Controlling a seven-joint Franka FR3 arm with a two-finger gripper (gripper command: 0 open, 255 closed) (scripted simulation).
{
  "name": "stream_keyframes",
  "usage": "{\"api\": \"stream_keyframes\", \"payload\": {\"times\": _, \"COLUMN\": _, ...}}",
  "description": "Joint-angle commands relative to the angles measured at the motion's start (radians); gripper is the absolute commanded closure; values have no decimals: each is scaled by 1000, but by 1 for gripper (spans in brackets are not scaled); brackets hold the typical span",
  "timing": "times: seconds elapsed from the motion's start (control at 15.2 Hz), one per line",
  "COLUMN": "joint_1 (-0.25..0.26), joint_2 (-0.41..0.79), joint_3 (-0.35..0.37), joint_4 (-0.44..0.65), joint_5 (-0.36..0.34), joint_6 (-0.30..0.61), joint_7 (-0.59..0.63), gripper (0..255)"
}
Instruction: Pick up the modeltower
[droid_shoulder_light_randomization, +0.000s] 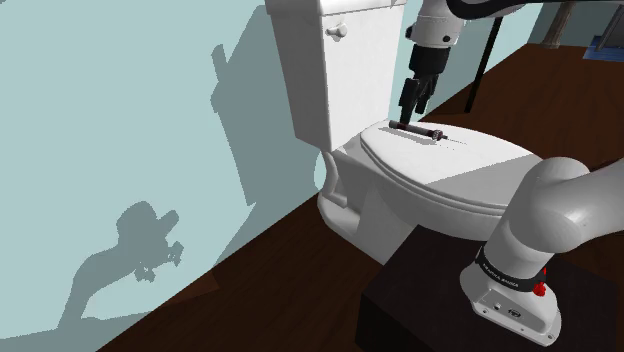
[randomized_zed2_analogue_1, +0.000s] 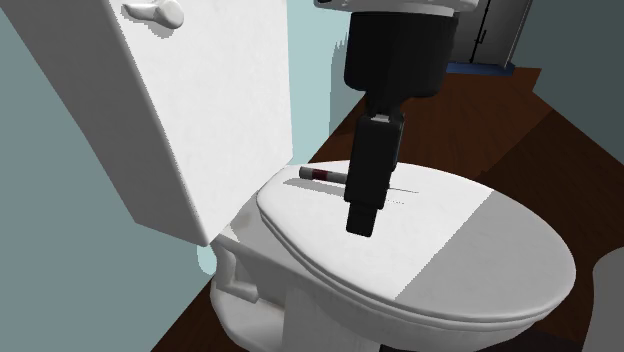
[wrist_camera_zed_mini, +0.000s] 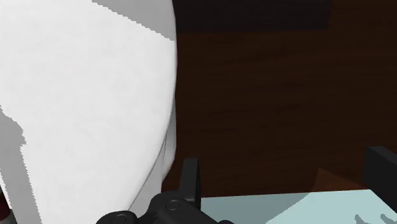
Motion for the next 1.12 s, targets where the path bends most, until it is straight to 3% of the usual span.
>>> {"api": "stream_keyframes", "payload": {"times": 0.0, "joint_1": 0, "joint_2": 0, "joint_3": 0, "joint_4": 0, "joint_5": 0, "joint_6": 0, "joint_7": 0, "gripper": 0}}
{"api": "stream_keyframes", "payload": {"times": 0.59, "joint_1": -64, "joint_2": 168, "joint_3": -171, "joint_4": 11, "joint_5": -110, "joint_6": 120, "joint_7": -180, "gripper": 0}}
{"api": "stream_keyframes", "payload": {"times": 1.06, "joint_1": -97, "joint_2": 355, "joint_3": -301, "joint_4": 82, "joint_5": -154, "joint_6": 214, "joint_7": -319, "gripper": 0}}
